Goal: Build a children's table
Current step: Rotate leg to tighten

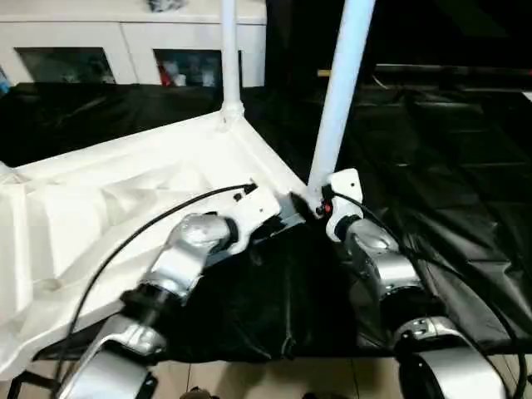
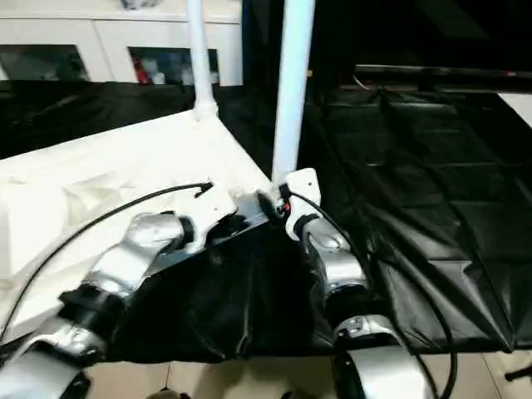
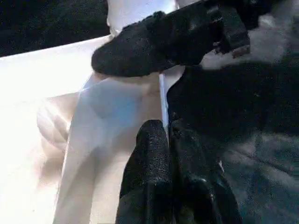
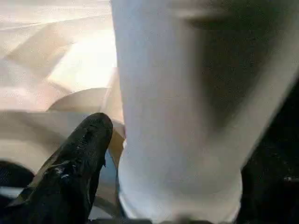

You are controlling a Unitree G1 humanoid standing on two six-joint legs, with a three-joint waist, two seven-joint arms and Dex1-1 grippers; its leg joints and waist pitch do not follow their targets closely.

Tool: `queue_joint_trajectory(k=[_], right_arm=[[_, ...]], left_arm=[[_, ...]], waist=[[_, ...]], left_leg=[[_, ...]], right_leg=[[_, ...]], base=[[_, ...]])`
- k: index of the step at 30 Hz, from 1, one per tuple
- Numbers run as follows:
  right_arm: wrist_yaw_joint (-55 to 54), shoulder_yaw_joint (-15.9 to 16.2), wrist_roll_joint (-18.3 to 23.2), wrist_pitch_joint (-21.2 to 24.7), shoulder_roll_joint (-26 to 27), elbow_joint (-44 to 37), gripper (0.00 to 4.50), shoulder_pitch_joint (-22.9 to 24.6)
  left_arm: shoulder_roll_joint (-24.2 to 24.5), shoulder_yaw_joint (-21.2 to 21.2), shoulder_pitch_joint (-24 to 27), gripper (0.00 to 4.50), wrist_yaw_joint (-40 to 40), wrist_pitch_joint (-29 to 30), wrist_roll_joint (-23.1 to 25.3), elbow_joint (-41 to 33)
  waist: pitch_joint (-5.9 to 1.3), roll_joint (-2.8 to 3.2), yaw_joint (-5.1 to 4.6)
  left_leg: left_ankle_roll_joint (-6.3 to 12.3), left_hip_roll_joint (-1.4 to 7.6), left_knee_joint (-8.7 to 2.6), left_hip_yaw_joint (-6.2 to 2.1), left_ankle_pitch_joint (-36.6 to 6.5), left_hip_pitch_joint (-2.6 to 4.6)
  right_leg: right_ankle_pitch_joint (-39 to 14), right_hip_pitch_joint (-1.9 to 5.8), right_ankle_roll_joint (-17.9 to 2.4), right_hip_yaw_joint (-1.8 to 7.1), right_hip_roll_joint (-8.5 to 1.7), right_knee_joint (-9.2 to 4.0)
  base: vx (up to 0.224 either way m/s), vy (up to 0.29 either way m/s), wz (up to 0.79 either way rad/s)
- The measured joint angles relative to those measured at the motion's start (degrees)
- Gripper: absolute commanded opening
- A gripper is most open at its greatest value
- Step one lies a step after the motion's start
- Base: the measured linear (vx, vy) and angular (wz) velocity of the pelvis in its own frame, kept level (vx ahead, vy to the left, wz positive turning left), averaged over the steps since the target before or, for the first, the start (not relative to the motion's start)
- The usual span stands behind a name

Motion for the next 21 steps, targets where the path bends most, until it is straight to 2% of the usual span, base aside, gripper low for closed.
queue_joint_trajectory(k=[2,5,7,12,17,18,21], right_arm=[[3.1,0.7,0.0,0.0,-0.9,0.0,3.77,0.0],[14.7,4.0,0.0,-1.5,-5.2,-0.1,3.77,0.0],[19.3,4.8,0.3,-1.9,-6.4,-0.2,3.77,0.0],[32.9,7.1,1.4,-1.9,-10.4,-2.8,3.77,1.1],[40.5,9.3,2.5,-0.9,-12.3,-5.1,3.77,1.7],[41.6,9.7,2.6,-0.6,-12.6,-5.8,3.52,1.9],[43.5,10.1,2.6,-0.3,-12.7,-6.4,3.39,2.0]], left_arm=[[0.9,0.0,0.4,0.00,-1.7,-0.9,-0.4,-0.4],[4.0,0.0,1.2,0.00,-6.4,-2.2,-2.7,-1.1],[5.0,0.2,1.6,0.00,-8.3,-2.4,-3.7,-1.5],[7.6,0.5,1.9,0.00,-15.0,-3.2,-6.1,-1.6],[9.9,0.0,2.1,0.00,-19.5,-4.0,-7.4,-2.0],[10.4,-0.2,2.2,0.00,-20.3,-4.3,-7.5,-2.1],[11.4,-0.3,2.6,0.00,-21.9,-4.8,-7.9,-2.6]], waist=[[0.00,0.00,0.02],[0.04,-0.08,0.11],[0.10,-0.17,0.16],[0.12,-0.19,1.09],[0.13,-0.18,1.37],[0.13,-0.18,1.43],[0.13,-0.18,1.47]], left_leg=[[0.02,0.00,0.00,0.01,0.0,-0.02],[0.03,0.00,0.11,0.01,0.0,-0.05],[0.02,0.01,0.13,0.01,0.0,-0.04],[0.05,0.03,0.17,0.04,0.0,-0.02],[0.11,0.03,0.19,0.05,0.1,0.05],[0.11,0.03,0.20,0.05,0.1,0.06],[0.07,0.03,0.21,0.04,0.0,0.10]], right_leg=[[0.0,0.00,0.0,-0.01,0.00,0.00],[0.0,0.00,0.0,-0.01,-0.02,0.04],[0.0,0.00,0.0,-0.01,-0.02,0.09],[0.0,0.00,0.0,-0.02,-0.02,0.11],[0.0,-0.01,0.0,-0.02,-0.02,0.13],[0.0,-0.01,0.0,-0.02,-0.02,0.13],[0.0,-0.01,0.0,-0.02,-0.02,0.14]], base=[[0.000,0.000,0.00],[0.000,0.000,0.00],[0.000,0.000,0.00],[0.000,0.000,0.00],[0.000,0.000,0.00],[0.000,0.000,0.00],[0.000,0.000,0.00]])
